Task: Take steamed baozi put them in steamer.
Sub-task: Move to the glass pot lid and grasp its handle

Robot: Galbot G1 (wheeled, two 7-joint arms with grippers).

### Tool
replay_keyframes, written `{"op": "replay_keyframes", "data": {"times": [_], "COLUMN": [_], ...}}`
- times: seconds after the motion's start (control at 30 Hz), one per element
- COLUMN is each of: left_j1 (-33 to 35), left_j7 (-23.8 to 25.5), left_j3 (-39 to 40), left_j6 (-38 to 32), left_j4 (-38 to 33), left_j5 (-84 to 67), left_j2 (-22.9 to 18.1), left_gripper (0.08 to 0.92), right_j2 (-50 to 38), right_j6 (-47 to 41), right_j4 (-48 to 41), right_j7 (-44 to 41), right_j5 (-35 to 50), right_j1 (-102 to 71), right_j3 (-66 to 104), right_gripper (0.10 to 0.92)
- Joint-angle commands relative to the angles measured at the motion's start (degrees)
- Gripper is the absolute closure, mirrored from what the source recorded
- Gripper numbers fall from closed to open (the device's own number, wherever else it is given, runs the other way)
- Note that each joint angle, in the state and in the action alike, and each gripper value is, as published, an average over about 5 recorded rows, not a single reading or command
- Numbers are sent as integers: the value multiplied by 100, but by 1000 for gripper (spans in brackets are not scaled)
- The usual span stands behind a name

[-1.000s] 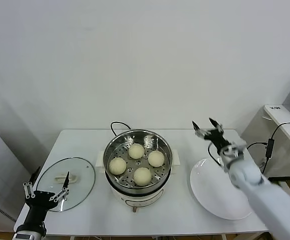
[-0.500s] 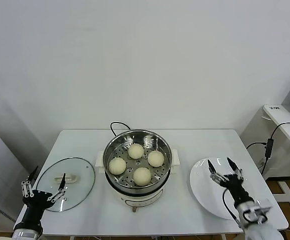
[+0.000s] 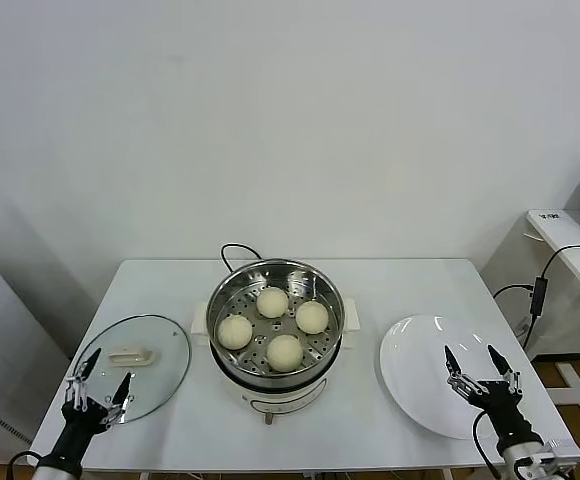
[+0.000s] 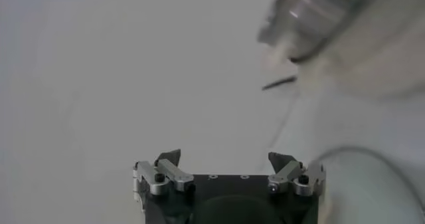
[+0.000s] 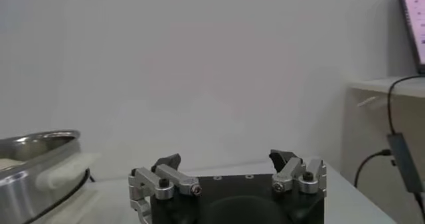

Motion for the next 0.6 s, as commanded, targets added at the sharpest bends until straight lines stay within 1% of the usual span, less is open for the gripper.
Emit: {"op": "replay_keyframes", "data": {"times": [0.03,0.37,0.6], "left_j1": [-615,-1413,-1826], "left_j7": [-757,-758,-676], "left_j3": [24,268,470], "left_j6": [-62,293,490], "left_j4": [1228,1926,2370], "left_j5": [1932,1768,1766], "left_j2": [291,533,625], "left_gripper": [177,177,177], "right_j2": [288,411,514], "right_j6": [-152,-46,10], "right_j4": [266,288,359], "right_j7": [-70,-171,-232], "right_j5": [-182,-220,-235], "right_j1": [-449,-683,-801], "right_j3": [368,674,805], "right_gripper": [203,203,203]}}
